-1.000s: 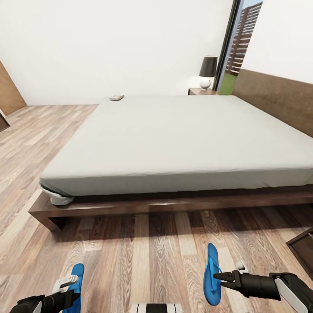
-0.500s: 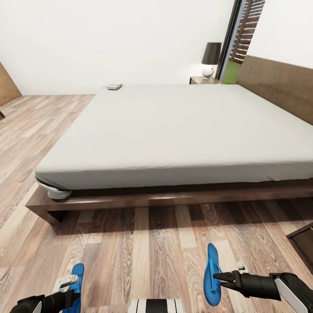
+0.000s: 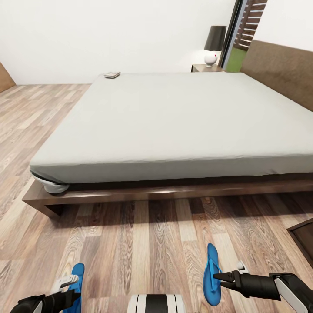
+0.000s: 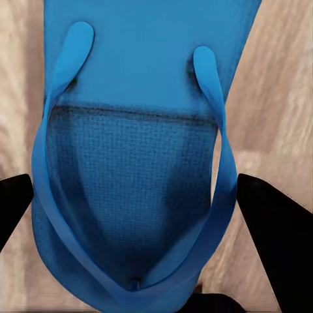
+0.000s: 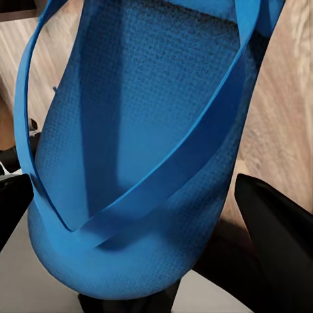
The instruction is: In the bedroom, move the book from the bed onto either nightstand, and place the two sandals side by side next to the bed.
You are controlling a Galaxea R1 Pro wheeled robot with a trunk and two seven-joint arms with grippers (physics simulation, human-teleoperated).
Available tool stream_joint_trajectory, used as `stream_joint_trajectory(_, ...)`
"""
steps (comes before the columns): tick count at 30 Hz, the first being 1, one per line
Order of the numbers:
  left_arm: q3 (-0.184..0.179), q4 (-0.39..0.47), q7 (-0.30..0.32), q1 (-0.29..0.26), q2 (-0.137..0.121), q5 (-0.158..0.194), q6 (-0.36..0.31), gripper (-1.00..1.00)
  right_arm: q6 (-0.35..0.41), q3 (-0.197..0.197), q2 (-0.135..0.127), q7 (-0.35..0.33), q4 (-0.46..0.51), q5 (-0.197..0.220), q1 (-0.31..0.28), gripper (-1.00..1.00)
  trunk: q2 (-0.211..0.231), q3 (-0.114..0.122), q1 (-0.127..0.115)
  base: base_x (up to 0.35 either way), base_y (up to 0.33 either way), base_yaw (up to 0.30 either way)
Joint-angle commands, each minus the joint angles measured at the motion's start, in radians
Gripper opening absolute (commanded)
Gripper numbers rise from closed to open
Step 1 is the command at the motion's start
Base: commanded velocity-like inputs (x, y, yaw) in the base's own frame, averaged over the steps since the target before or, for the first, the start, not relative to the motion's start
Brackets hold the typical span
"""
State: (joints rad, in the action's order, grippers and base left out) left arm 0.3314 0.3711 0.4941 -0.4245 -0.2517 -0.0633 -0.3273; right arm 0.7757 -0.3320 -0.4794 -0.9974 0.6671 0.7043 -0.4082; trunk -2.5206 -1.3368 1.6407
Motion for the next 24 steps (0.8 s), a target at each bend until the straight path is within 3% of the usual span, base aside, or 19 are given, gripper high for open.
stream_joint_trajectory(1,0.009,0.003,0.007,0.000,0.003,-0.006,-0.007,-1.00,0.006,-0.004,-0.001,0.000,0.000,0.009,-0.001,-1.00,0.000,-0.001,0.000,0.000,0.000,0.000)
stream_joint_trajectory(5,0.009,0.072,0.012,-0.005,0.008,-0.006,-0.017,-1.00,0.007,-0.004,-0.001,-0.001,0.000,0.009,-0.001,-1.00,0.000,-0.001,0.000,0.000,0.000,0.000)
stream_joint_trajectory(7,0.009,0.142,0.011,-0.009,0.011,-0.008,-0.064,-1.00,0.007,-0.004,-0.001,-0.001,0.000,0.009,-0.001,-1.00,0.000,-0.001,0.000,0.000,0.000,0.000)
stream_joint_trajectory(9,0.009,0.236,0.011,-0.020,0.014,-0.009,-0.175,-1.00,0.006,-0.004,-0.001,-0.001,0.000,0.009,-0.001,-1.00,0.000,-0.001,0.000,0.000,0.000,0.000)
stream_joint_trajectory(10,0.008,0.324,0.009,-0.042,0.016,-0.011,-0.284,-1.00,0.006,-0.005,-0.001,-0.001,0.000,0.009,-0.001,-1.00,0.000,-0.001,0.000,0.000,0.000,0.000)
stream_joint_trajectory(12,0.007,0.429,0.005,-0.078,0.018,-0.013,-0.422,-1.00,0.007,-0.005,-0.001,-0.001,0.000,0.009,-0.001,-1.00,0.000,-0.001,0.000,0.000,0.000,0.000)
stream_joint_trajectory(15,0.001,0.496,-0.003,-0.106,0.019,-0.019,-0.526,-1.00,0.007,-0.005,-0.001,0.000,0.000,0.008,-0.001,-1.00,0.000,-0.001,0.000,0.000,0.000,0.000)
stream_joint_trajectory(16,-0.012,0.493,-0.013,-0.110,0.019,-0.032,-0.532,-1.00,0.007,-0.005,-0.001,-0.001,0.000,0.008,-0.001,-1.00,0.000,-0.001,0.000,0.000,0.000,0.000)
stream_joint_trajectory(17,-0.028,0.457,-0.027,-0.113,0.016,-0.061,-0.476,-1.00,0.007,-0.004,-0.001,-0.001,0.000,0.009,-0.001,-1.00,0.000,-0.001,0.000,0.000,0.000,0.000)
stream_joint_trajectory(20,-0.034,0.365,-0.047,-0.114,0.013,-0.083,-0.340,-1.00,0.007,-0.004,-0.001,-0.001,0.000,0.009,-0.001,-1.00,0.000,-0.001,0.000,0.000,0.000,0.000)
stream_joint_trajectory(24,-0.036,0.323,-0.102,-0.114,0.013,-0.132,-0.221,-1.00,0.007,-0.004,-0.001,-0.001,0.000,0.009,-0.001,-1.00,0.000,-0.001,0.000,0.000,0.000,0.000)
